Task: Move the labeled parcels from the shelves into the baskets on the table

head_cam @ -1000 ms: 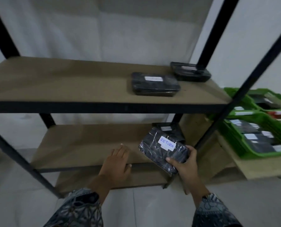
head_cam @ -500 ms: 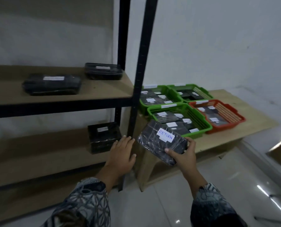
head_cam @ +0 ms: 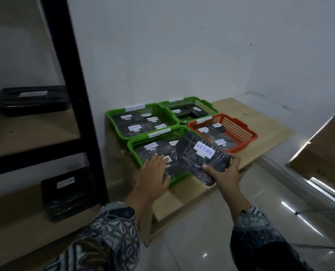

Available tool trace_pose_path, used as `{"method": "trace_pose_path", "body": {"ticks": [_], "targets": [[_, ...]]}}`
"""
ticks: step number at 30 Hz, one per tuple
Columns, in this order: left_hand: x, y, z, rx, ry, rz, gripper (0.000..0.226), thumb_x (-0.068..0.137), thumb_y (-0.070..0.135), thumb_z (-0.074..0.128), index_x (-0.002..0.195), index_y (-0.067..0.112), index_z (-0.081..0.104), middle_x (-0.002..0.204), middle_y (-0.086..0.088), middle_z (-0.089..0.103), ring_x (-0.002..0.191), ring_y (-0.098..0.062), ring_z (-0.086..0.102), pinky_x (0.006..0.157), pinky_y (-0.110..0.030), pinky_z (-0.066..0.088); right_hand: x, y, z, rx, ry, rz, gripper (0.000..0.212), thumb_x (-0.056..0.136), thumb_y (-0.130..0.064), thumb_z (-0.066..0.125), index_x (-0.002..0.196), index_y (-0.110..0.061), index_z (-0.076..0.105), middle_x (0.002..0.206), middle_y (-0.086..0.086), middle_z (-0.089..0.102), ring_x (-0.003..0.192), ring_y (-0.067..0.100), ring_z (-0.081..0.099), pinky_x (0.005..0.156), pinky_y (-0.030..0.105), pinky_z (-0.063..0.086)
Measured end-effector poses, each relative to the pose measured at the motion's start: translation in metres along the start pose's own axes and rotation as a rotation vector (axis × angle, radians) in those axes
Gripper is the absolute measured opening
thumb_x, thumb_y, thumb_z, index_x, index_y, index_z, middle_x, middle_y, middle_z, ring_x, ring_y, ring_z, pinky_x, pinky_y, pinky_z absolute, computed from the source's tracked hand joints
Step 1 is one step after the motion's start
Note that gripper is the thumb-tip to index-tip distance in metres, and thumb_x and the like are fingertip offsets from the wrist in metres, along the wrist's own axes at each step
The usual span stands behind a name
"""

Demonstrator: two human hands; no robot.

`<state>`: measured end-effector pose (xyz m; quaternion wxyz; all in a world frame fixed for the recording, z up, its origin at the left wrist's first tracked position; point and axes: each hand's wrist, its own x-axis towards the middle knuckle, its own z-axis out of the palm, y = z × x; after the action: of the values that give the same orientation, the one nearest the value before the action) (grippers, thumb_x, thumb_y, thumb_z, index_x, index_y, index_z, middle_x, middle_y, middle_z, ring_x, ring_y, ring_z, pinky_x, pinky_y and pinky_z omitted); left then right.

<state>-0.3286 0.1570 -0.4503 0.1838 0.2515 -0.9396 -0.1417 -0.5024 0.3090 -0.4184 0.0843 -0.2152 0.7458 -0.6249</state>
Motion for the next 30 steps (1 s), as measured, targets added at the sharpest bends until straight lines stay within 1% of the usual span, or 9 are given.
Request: {"method": "trace_pose_path", "body": {"ticks": [2, 6, 8, 12, 15, 17, 22, 26, 30], "targets": [[0.035, 0.002, 0.012, -0.01, -0.007, 0.014, 0.064, 0.087, 0.04, 0.038, 0.146, 0.016, 0.029, 0.152, -0.004, 0.028, 0.142, -0.022, 0.015, 0.115, -0.042, 0.012, 0.032, 0.006, -0.001, -0.008, 0.021, 0.004, 0.076, 0.059, -0.013, 0.089, 0.114, -0.025, 0.037, 0.116, 0.002, 0.054, 0.105, 0.021, 0.058, 0.092, 0.043, 0.051], [0.101, 0.011, 0.032, -0.045, -0.015, 0.039, 0.059, 0.092, 0.034, 0.047, 0.145, 0.014, 0.029, 0.151, -0.005, 0.029, 0.142, -0.024, 0.016, 0.114, -0.042, 0.013, 0.092, 0.013, 0.001, -0.047, 0.04, 0.018, 0.073, 0.061, -0.014, 0.088, 0.114, -0.022, 0.038, 0.111, -0.003, 0.054, 0.105, 0.021, 0.058, 0.086, 0.033, 0.049], [0.131, 0.015, 0.042, -0.044, -0.028, 0.06, 0.059, 0.091, 0.033, 0.048, 0.144, 0.013, 0.03, 0.151, -0.007, 0.029, 0.142, -0.025, 0.017, 0.113, -0.041, 0.014, 0.12, 0.018, 0.002, -0.068, 0.051, 0.021, 0.073, 0.06, -0.016, 0.089, 0.113, -0.022, 0.038, 0.107, -0.008, 0.055, 0.104, 0.021, 0.058, 0.084, 0.033, 0.048], [0.177, 0.022, 0.067, -0.059, -0.049, 0.06, 0.062, 0.088, 0.036, 0.042, 0.144, 0.01, 0.032, 0.149, -0.009, 0.032, 0.141, -0.026, 0.019, 0.114, -0.042, 0.017, 0.171, 0.032, -0.001, -0.091, 0.07, 0.039, 0.078, 0.059, -0.021, 0.089, 0.117, -0.02, 0.037, 0.117, 0.001, 0.056, 0.103, 0.02, 0.058, 0.085, 0.033, 0.049], [0.205, 0.027, 0.087, -0.075, -0.057, 0.039, 0.064, 0.087, 0.039, 0.039, 0.143, 0.01, 0.033, 0.149, -0.009, 0.033, 0.141, -0.025, 0.019, 0.114, -0.042, 0.016, 0.207, 0.041, -0.007, -0.09, 0.077, 0.045, 0.075, 0.06, -0.017, 0.089, 0.114, -0.022, 0.036, 0.117, 0.003, 0.055, 0.1, 0.019, 0.058, 0.083, 0.029, 0.047], [0.22, 0.032, 0.1, -0.057, -0.078, 0.017, 0.064, 0.088, 0.041, 0.038, 0.145, 0.011, 0.029, 0.151, -0.008, 0.029, 0.143, -0.024, 0.014, 0.115, -0.043, 0.014, 0.232, 0.05, -0.014, -0.084, 0.078, 0.067, 0.076, 0.06, -0.016, 0.089, 0.114, -0.021, 0.036, 0.118, 0.005, 0.056, 0.1, 0.02, 0.058, 0.083, 0.029, 0.047], [0.254, 0.057, 0.129, 0.004, -0.111, -0.086, 0.063, 0.095, 0.039, 0.041, 0.148, 0.013, 0.018, 0.156, -0.007, 0.014, 0.144, -0.021, 0.005, 0.116, -0.039, 0.006, 0.296, 0.075, -0.037, -0.071, 0.037, 0.077, 0.073, 0.063, -0.011, 0.087, 0.112, -0.023, 0.034, 0.117, 0.005, 0.053, 0.101, 0.022, 0.058, 0.083, 0.031, 0.048], [0.276, 0.085, 0.152, 0.026, -0.093, -0.233, 0.064, 0.095, 0.042, 0.038, 0.148, 0.012, 0.019, 0.156, -0.009, 0.013, 0.144, -0.023, 0.005, 0.116, -0.04, 0.006, 0.346, 0.095, -0.059, -0.052, -0.002, 0.089, 0.074, 0.064, -0.008, 0.086, 0.115, -0.019, 0.034, 0.12, 0.009, 0.052, 0.106, 0.025, 0.056, 0.09, 0.037, 0.048], [0.291, 0.113, 0.17, 0.088, -0.122, -0.41, 0.065, 0.096, 0.041, 0.033, 0.149, 0.011, 0.012, 0.157, -0.01, 0.006, 0.144, -0.025, -0.001, 0.117, -0.042, 0.006, 0.381, 0.11, -0.082, -0.095, -0.001, 0.112, 0.075, 0.062, -0.007, 0.087, 0.118, -0.01, 0.036, 0.116, 0.014, 0.054, 0.099, 0.024, 0.058, 0.081, 0.029, 0.045]]}}
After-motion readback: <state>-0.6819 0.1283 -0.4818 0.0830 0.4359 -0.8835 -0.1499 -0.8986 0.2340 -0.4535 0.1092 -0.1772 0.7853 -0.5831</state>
